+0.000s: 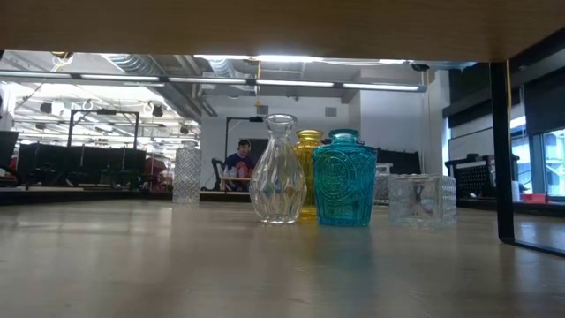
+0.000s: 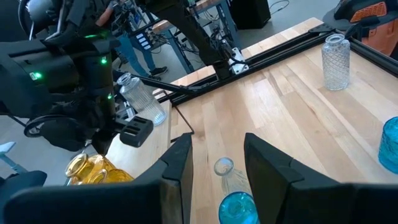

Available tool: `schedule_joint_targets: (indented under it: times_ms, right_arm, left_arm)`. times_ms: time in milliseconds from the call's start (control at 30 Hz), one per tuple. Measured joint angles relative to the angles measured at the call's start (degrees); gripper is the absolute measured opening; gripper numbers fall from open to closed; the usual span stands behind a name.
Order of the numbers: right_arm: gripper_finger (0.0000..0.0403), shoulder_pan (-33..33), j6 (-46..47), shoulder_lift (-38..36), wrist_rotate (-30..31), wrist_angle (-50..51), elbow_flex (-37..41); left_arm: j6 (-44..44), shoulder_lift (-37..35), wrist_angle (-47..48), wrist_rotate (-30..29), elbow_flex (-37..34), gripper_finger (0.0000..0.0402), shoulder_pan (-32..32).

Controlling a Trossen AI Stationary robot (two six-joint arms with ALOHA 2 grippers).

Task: Sort vases onto shelf
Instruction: Put the yellow vase on the shelf aligned with the other yellow vase

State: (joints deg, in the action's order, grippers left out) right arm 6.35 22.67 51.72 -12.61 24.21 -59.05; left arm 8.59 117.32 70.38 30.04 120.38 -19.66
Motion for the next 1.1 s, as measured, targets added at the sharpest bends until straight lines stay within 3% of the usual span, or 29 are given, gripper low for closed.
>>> schedule_joint_targets:
  times_ms: [1100]
  right_arm:
    - [0.0111, 0.0, 0.0, 0.0, -0.1, 0.0, 0.0]
  left_arm:
    - [-14.5, 0.7, -7.2, 2.5, -2.1, 0.0000, 0.8]
